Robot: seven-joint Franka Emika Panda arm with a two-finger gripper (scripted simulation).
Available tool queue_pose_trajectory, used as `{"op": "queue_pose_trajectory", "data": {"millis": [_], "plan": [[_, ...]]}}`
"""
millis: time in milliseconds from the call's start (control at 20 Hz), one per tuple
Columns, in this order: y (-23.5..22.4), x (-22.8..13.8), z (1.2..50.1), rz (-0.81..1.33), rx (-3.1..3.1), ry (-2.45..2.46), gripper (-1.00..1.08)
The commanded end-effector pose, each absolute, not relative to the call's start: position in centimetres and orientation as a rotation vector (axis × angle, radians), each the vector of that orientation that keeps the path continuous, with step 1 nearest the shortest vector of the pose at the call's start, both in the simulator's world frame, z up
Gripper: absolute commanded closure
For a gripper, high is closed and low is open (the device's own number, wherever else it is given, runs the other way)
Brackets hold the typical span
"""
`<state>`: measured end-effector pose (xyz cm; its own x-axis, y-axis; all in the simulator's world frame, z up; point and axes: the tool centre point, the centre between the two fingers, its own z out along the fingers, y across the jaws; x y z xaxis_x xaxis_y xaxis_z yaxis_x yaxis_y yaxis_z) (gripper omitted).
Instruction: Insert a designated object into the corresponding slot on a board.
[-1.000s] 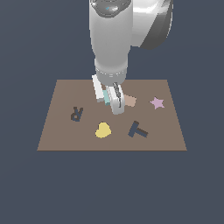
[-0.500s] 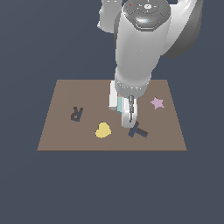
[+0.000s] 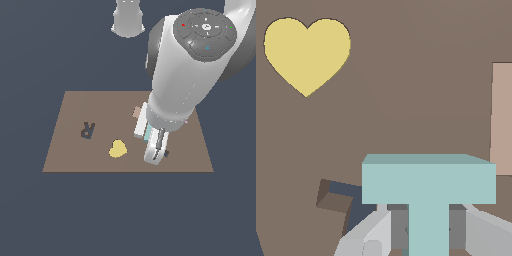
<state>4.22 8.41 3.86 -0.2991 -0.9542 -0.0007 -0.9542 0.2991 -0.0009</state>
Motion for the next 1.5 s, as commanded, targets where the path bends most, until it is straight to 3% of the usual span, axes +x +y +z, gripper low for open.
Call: {"op": "queue_pose_trajectory", "data": {"millis": [0,600,1350,1400,1450], "plan": [[8.8,5.3,3.9,-0.001,-1.794,2.578,1.08],[9.6,8.4,4.0,-0.001,-1.619,2.691,1.08],[9.6,8.6,3.0,0.0,-1.606,2.699,1.08],[9.6,8.6,3.0,0.0,-1.606,2.699,-0.92],[9.6,8.6,3.0,0.0,-1.606,2.699,-0.92]]}}
